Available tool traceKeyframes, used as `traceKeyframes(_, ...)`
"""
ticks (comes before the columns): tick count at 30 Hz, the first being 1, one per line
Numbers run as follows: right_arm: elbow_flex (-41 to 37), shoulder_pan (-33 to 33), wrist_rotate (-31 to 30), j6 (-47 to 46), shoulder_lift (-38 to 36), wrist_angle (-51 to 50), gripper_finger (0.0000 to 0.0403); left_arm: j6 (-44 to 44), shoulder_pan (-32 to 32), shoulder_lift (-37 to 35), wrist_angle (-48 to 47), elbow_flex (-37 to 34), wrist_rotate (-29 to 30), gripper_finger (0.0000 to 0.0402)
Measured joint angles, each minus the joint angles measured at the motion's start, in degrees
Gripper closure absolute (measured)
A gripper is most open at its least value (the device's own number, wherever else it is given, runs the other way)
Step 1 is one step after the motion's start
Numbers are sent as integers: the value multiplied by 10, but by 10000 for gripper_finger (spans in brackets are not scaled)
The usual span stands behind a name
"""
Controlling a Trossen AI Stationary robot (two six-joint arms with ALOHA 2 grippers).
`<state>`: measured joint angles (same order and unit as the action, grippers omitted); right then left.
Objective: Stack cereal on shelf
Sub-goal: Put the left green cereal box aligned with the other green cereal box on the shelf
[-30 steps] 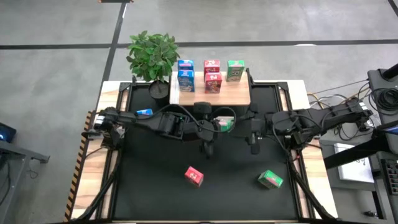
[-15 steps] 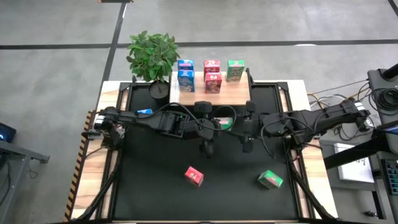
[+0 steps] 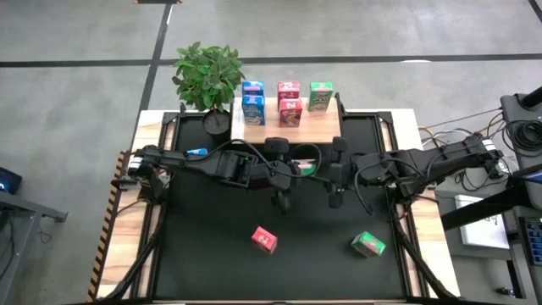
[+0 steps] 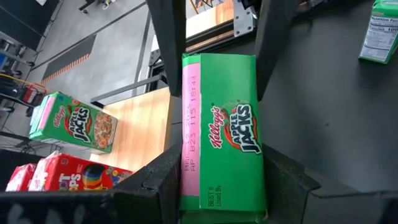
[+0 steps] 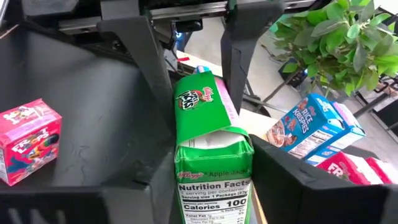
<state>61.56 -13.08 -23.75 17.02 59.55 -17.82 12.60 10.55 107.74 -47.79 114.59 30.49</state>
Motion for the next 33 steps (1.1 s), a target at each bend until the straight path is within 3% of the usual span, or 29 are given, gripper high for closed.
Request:
traceKeyframes(6, 0, 8, 5, 1, 2, 1, 274, 21, 0, 0, -2, 0, 0, 244)
traceKeyframes(13, 0, 34, 16, 17, -2, 0, 285, 53, -2, -19, -13, 0, -13, 244)
traceKeyframes(20, -1, 144, 58, 20, -25, -39, 288, 46, -7, -88, -43, -13, -21, 244)
traceKeyframes(25, -3, 298, 208, -1, -40, -74, 289, 9, -5, -154, -13, -96, -59, 244)
traceKeyframes(33, -48, 526, 460, -14, -40, -68, 289, 3, 8, -288, 149, -338, -76, 244)
